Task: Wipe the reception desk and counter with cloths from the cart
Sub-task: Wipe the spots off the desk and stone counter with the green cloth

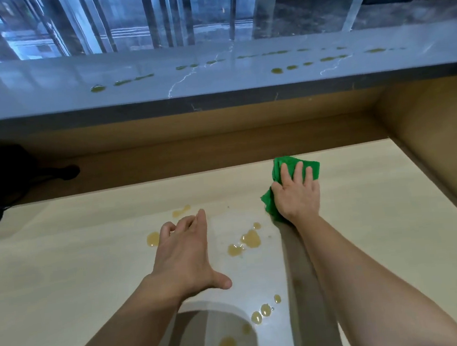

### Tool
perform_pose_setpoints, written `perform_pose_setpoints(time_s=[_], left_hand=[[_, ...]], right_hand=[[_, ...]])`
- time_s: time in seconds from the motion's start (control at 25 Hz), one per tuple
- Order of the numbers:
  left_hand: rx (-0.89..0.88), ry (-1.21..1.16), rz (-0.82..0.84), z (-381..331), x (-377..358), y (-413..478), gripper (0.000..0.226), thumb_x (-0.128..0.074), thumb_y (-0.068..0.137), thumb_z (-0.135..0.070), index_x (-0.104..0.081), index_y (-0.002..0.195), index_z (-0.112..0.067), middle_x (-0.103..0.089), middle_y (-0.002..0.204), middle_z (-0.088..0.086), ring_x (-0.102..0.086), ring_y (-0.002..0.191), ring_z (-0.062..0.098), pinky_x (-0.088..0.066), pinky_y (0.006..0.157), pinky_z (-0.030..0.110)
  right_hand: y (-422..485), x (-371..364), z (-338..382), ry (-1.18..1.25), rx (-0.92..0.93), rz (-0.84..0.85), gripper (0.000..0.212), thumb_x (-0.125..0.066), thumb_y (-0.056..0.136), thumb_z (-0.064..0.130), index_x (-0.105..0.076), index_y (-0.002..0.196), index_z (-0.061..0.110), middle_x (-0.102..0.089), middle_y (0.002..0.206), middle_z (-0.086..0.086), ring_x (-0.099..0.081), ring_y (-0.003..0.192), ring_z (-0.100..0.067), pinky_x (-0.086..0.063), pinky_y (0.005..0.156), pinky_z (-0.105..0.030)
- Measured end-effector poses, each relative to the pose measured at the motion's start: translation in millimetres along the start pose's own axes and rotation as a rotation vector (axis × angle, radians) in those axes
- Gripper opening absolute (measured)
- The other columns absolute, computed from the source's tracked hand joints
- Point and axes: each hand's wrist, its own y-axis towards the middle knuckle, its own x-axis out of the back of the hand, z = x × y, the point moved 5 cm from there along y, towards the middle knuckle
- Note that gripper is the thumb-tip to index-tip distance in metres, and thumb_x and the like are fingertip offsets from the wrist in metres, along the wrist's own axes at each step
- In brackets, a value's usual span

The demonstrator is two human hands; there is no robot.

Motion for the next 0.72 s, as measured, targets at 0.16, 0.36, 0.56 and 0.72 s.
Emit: perform_pose_setpoints(time_s=[0.16, 0.36, 0.56, 0.72], left_hand=[[0.034, 0.027, 0.004, 3, 0, -6, 0.148, -0.071, 0.047, -0.077, 0.011, 0.152, -0.011, -0.022, 0.157, 0.003, -0.010, 0.146, 0.017, -0.010, 0.115, 0.039], [0.091, 0.085, 0.044, -2, -3, -10, 0.145, -0.071, 0.052, -0.076, 0.012, 0.152, -0.010, -0.027, 0.155, 0.000, -0.011, 0.145, 0.015, -0.012, 0.113, 0.041], [0.151, 0.146, 0.082, -9, -1, -12, 0.142, -0.074, 0.054, -0.072, 0.009, 0.151, -0.011, -0.029, 0.154, 0.002, -0.007, 0.147, 0.018, -0.011, 0.113, 0.043], [0.140, 0.135, -0.003, -19, 3, -23, 0.131, -0.074, 0.062, -0.064, 0.005, 0.152, -0.012, -0.025, 0.155, -0.002, -0.006, 0.147, 0.018, -0.012, 0.113, 0.043]], right_hand=[[-61, -30, 89, -0.092, 0.275, 0.016, 0.058, -0.015, 0.102, 0.042, 0.006, 0.155, 0.028, 0.016, 0.161, -0.008, 0.017, 0.148, -0.029, 0.004, 0.120, -0.045], [-80, -40, 102, -0.173, 0.592, 0.036, 0.056, -0.019, 0.103, 0.043, 0.001, 0.154, 0.034, 0.012, 0.162, -0.003, 0.015, 0.149, -0.023, 0.006, 0.121, -0.041], [-53, -12, -13, -0.164, 0.463, -0.017, 0.056, -0.024, 0.102, 0.043, -0.002, 0.154, 0.036, 0.008, 0.163, 0.002, 0.009, 0.150, -0.018, 0.004, 0.120, -0.036], [-38, 9, -116, -0.157, 0.218, -0.025, 0.057, -0.020, 0.103, 0.044, 0.000, 0.155, 0.033, 0.006, 0.163, -0.002, 0.006, 0.150, -0.022, -0.003, 0.121, -0.040]])
